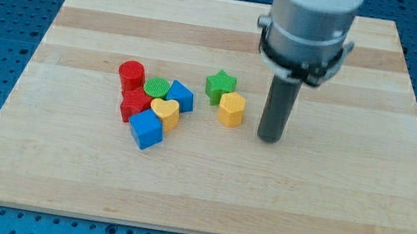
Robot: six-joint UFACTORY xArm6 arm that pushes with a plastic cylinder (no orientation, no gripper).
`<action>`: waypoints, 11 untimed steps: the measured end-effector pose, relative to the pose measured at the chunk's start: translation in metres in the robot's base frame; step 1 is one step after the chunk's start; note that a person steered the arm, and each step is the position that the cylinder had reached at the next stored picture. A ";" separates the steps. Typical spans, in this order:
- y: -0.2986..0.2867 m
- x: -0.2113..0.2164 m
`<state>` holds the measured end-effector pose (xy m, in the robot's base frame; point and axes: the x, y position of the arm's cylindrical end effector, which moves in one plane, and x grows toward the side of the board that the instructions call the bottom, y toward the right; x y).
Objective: Move the yellow hexagon closer to the yellow heart
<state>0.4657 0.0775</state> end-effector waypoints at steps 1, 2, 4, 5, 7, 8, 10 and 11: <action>0.032 -0.030; 0.009 -0.072; -0.035 -0.049; -0.059 -0.043; -0.038 -0.030; -0.038 -0.025; -0.043 -0.015; -0.062 -0.013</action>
<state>0.4530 0.0151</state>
